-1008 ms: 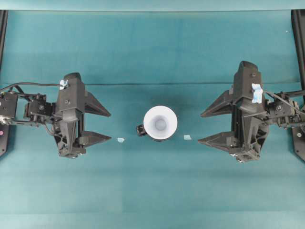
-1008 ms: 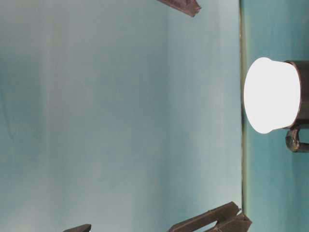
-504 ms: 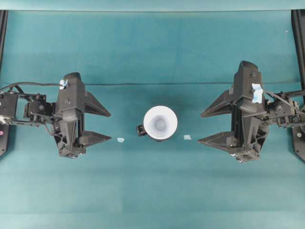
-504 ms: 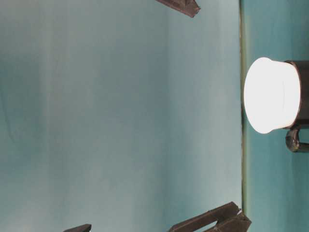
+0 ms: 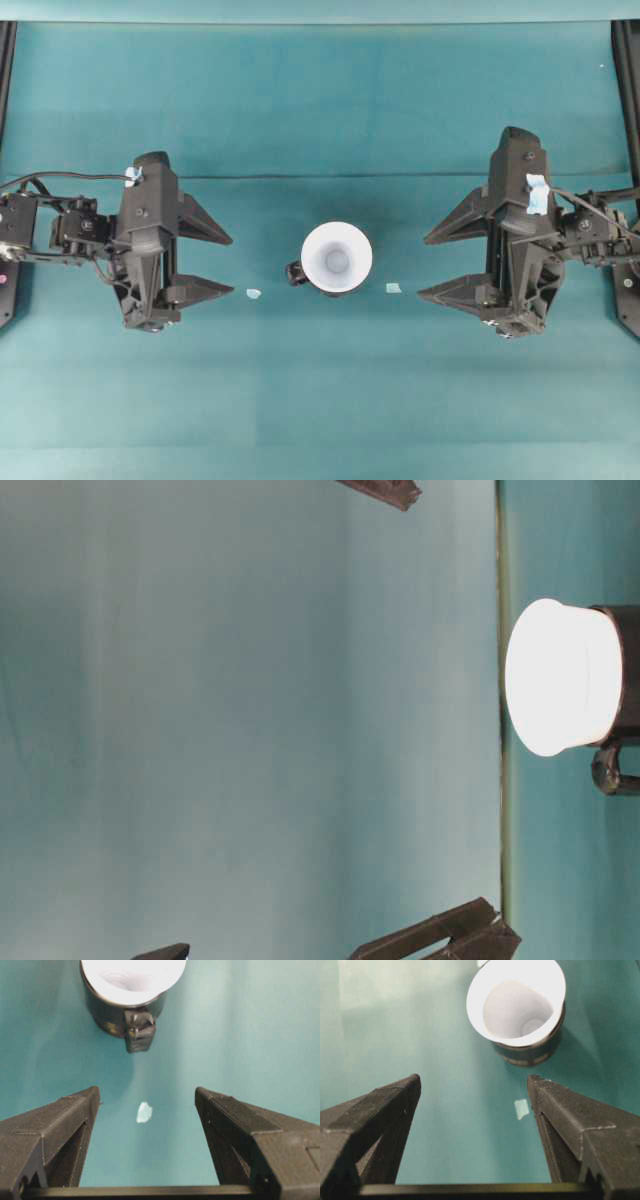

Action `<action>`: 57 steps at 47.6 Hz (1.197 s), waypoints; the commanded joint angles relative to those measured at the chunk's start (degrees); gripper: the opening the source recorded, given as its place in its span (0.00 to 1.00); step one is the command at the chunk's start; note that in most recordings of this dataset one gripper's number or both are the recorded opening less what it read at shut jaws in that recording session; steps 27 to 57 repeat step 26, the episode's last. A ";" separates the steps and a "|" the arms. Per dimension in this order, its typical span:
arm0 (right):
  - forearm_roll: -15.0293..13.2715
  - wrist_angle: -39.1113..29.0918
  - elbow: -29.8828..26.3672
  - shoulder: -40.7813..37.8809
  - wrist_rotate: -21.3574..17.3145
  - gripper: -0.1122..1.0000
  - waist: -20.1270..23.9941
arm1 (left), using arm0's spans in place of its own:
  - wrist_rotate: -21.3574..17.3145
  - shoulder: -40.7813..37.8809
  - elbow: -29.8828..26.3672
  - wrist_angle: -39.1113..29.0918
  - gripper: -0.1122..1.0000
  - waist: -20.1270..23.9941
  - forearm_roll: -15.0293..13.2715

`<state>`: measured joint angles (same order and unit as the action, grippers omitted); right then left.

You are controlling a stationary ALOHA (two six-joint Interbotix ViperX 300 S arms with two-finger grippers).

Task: Put a paper cup into the cup holder on your left arm.

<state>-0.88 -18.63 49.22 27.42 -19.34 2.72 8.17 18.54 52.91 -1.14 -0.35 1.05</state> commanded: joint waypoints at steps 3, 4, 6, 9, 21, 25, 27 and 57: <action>0.00 0.62 -0.97 0.18 -0.44 0.90 -0.26 | 0.00 0.18 -1.05 0.26 0.85 -0.09 0.09; 0.00 0.88 -0.97 0.18 -0.44 0.90 -0.26 | 0.00 0.18 -1.05 0.35 0.85 -0.09 0.09; 0.00 1.32 -0.97 0.18 -0.44 0.90 -0.35 | 0.00 0.18 -1.05 0.35 0.85 -0.09 0.09; 0.00 1.85 -0.97 0.26 -0.44 0.90 -0.26 | 0.00 0.09 -0.97 0.53 0.85 -0.09 0.09; 0.18 1.58 -0.79 0.26 -0.44 0.90 -0.35 | 0.00 0.00 -1.41 1.67 0.85 -0.09 0.09; 0.18 1.41 -0.70 0.26 -0.44 0.90 -0.35 | 0.00 0.00 -1.32 2.02 0.85 -0.09 0.09; 0.18 1.32 -0.70 0.26 -0.44 0.90 -0.35 | 0.00 0.09 -1.32 2.02 0.85 -0.09 0.09; 0.18 1.32 -0.70 0.26 -0.44 0.90 -0.35 | 0.00 0.09 -1.32 2.02 0.85 -0.09 0.09</action>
